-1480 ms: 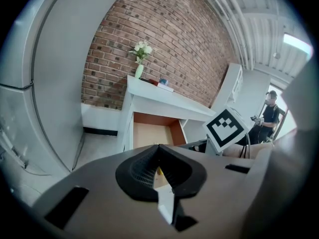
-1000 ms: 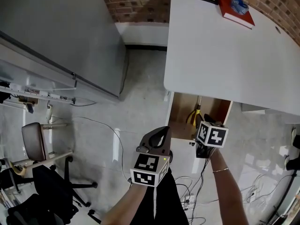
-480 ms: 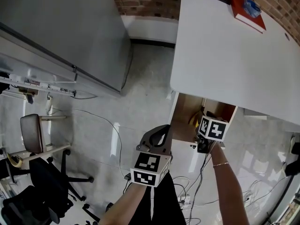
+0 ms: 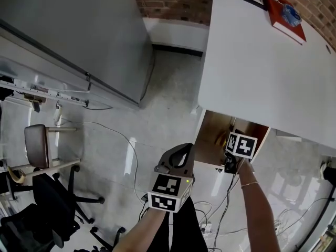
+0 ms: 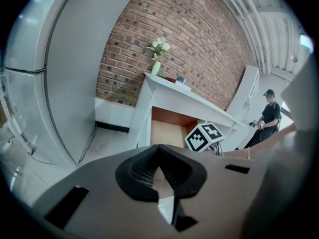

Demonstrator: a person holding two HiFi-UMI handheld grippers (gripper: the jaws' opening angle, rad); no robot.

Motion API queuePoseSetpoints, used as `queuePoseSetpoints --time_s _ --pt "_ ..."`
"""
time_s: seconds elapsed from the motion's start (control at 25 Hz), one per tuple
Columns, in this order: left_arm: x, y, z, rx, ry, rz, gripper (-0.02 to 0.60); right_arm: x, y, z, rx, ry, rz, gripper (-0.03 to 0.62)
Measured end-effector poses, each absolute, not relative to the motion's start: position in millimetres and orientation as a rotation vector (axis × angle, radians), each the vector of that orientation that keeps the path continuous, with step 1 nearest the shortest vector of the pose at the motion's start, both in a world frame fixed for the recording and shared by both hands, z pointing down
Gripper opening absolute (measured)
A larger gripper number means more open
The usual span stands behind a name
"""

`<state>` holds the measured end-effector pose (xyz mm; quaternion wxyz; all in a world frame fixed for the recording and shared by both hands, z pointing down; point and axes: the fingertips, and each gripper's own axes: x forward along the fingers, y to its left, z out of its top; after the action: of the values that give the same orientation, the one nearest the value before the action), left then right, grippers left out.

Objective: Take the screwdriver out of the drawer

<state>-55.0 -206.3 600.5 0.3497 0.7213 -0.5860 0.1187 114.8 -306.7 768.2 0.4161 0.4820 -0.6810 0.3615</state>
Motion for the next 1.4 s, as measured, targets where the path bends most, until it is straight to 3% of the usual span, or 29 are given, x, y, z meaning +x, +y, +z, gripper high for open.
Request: queuePoseSetpoints --time_s 1.4 --pt "-58 -207 603 1.861 -1.507 0.315 -0.008 123 -300 765 1.338 -1.673 1.053 0.080"
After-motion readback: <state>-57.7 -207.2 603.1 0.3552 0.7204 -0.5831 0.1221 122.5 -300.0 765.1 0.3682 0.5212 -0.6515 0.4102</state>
